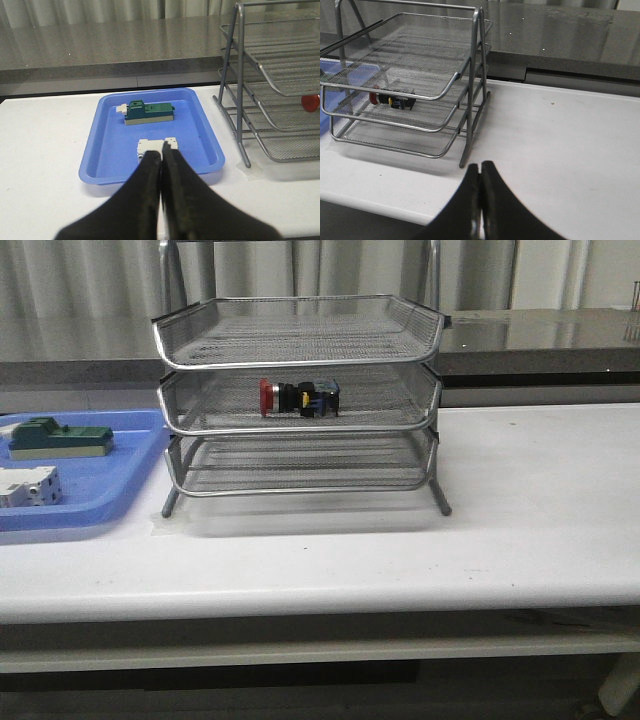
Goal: Place button on rack with both arms
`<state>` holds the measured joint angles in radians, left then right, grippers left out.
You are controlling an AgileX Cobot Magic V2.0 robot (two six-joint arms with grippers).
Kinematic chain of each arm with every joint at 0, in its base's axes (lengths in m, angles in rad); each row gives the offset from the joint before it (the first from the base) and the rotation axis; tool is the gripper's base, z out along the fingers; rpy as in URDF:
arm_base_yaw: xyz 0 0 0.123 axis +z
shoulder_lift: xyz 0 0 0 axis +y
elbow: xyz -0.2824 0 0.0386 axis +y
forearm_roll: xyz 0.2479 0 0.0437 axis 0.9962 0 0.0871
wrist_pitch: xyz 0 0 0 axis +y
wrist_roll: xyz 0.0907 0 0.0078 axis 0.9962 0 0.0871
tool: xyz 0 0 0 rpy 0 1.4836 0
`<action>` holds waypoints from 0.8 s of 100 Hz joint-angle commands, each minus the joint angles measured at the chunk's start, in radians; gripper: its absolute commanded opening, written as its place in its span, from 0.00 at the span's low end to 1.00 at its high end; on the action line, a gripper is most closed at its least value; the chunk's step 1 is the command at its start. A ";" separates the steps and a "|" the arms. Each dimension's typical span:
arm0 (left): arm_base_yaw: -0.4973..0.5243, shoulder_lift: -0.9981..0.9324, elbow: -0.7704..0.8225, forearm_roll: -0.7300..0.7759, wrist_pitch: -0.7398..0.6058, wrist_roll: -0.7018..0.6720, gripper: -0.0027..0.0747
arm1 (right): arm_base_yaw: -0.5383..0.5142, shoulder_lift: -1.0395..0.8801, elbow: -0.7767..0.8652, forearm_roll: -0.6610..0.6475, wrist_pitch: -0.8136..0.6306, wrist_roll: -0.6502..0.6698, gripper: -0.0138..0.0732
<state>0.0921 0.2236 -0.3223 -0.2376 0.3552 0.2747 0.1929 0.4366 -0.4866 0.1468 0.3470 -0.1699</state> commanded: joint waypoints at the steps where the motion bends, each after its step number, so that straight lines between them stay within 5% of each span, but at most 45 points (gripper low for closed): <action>1: 0.002 0.011 -0.026 -0.015 -0.080 -0.009 0.04 | -0.009 0.004 -0.027 0.002 -0.071 0.000 0.09; 43: 0.002 0.011 -0.026 -0.015 -0.080 -0.009 0.04 | -0.009 -0.014 -0.001 -0.010 -0.090 0.000 0.09; 80: 0.002 0.011 -0.026 -0.015 -0.080 -0.009 0.04 | -0.069 -0.204 0.240 -0.062 -0.302 0.103 0.09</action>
<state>0.0921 0.2236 -0.3223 -0.2376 0.3552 0.2747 0.1454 0.2723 -0.2676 0.1038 0.1821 -0.0846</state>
